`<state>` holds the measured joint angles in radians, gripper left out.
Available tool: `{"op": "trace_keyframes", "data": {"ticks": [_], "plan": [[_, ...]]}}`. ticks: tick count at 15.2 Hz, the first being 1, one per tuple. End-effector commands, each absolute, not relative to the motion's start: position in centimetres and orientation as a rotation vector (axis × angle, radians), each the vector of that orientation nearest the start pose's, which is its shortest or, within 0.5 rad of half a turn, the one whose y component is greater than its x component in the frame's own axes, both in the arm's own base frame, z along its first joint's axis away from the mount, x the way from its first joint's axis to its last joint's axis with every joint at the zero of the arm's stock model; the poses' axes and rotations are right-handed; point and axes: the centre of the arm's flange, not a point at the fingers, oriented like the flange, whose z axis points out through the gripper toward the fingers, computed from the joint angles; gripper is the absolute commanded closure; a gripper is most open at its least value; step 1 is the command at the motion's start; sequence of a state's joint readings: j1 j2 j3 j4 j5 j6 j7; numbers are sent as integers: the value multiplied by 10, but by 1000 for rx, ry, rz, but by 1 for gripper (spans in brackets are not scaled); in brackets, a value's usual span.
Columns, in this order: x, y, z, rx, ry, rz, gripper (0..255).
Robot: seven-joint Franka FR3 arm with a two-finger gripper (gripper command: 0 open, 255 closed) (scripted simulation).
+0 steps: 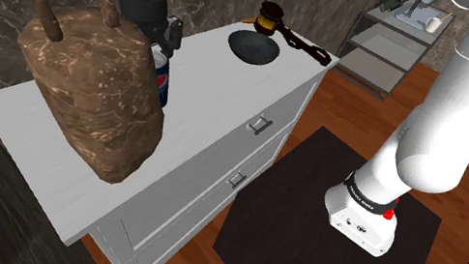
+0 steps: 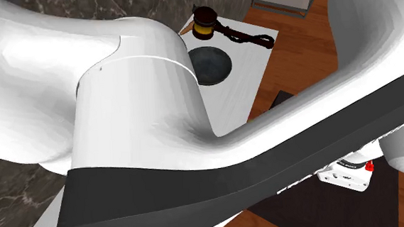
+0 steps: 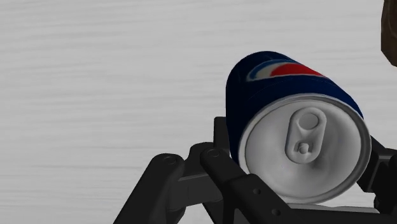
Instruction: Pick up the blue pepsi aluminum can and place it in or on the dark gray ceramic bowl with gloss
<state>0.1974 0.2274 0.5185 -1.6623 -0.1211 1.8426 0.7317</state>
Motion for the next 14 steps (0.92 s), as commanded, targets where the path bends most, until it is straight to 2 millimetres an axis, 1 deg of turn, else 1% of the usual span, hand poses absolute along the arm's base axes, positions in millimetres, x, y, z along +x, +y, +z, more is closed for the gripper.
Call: {"op": "trace_keyframes", "data": {"ticks": [1,14], "plan": [[489,381,497,-3155,-12,14,255],[489,381,565,-3155,-12,14,255]]}}
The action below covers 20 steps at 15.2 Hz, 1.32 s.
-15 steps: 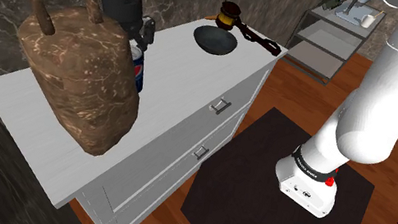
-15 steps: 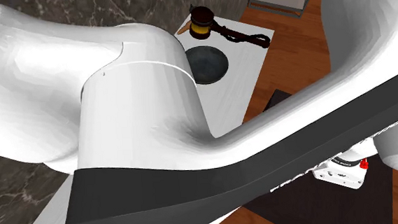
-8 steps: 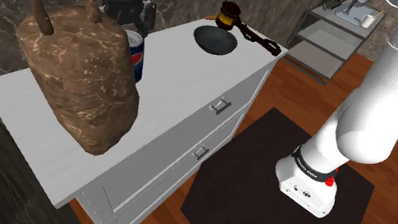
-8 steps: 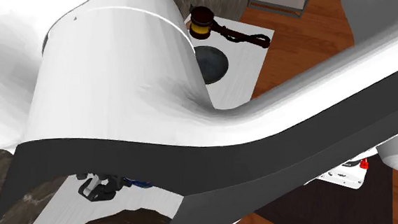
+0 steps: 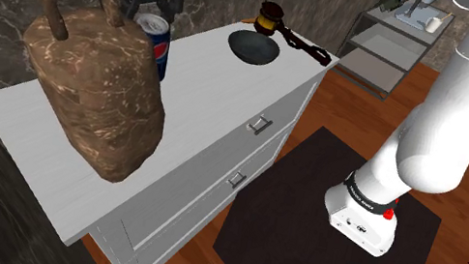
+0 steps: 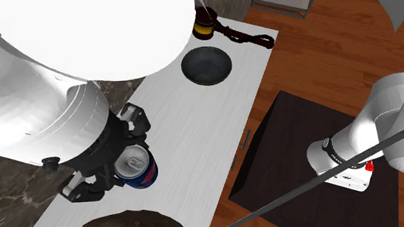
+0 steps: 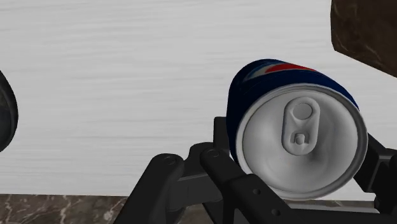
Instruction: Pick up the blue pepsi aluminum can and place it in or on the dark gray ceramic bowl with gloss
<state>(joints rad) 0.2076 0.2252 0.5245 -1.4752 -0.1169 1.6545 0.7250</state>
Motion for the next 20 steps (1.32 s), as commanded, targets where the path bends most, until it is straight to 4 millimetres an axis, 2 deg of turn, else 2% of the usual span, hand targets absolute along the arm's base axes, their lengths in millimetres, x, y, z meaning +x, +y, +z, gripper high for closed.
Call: {"op": "trace_keyframes", "data": {"ticks": [1,5,20], "plan": [[489,381,571,-3155,-12,14,255],[489,381,590,-3155,-12,14,255],[514,185,604,-3155,-12,14,255]]}}
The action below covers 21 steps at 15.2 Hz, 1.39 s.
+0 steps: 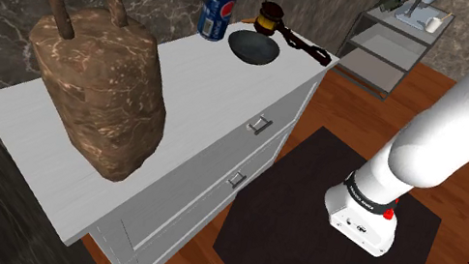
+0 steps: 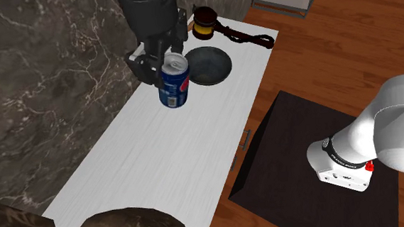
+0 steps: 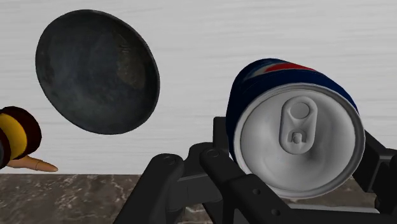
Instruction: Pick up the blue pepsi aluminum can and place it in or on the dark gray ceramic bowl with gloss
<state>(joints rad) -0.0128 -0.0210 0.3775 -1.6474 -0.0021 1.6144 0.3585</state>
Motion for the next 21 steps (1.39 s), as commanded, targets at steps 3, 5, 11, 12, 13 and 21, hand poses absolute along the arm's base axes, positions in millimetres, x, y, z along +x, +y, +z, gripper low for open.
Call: {"op": "trace_keyframes", "data": {"ticks": [3,5,11,12,13,21], "plan": [[519,146,607,-3155,-12,14,255],[523,120,609,-3155,-12,14,255],[533,41,614,-3155,-12,14,255],[534,28,615,-3155,-12,14,255],[536,15,616,-3155,-12,14,255],[539,-4,586,-3155,-12,14,255]]}}
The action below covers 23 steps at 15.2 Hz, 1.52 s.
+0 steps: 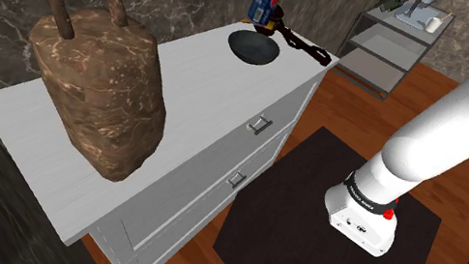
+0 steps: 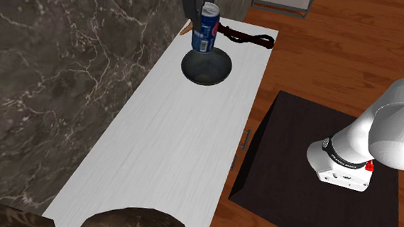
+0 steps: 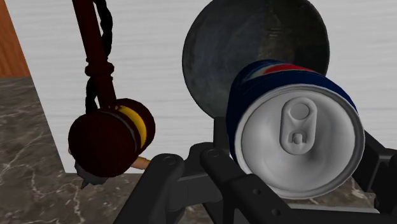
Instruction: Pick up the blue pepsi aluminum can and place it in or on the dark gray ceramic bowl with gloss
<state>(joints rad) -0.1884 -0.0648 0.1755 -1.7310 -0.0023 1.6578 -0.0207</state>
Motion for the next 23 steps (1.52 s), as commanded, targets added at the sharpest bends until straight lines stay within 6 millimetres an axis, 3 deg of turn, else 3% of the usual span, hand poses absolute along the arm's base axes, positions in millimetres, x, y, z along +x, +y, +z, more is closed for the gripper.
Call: {"op": "trace_keyframes", "data": {"ticks": [1,12,20,21,23], "plan": [[539,-4,581,-3155,-12,14,255],[539,-4,520,-3155,-12,14,255],[539,-4,520,-3155,-12,14,255],[539,-4,520,-3155,-12,14,0],[539,-4,520,-3155,-12,14,0]]}}
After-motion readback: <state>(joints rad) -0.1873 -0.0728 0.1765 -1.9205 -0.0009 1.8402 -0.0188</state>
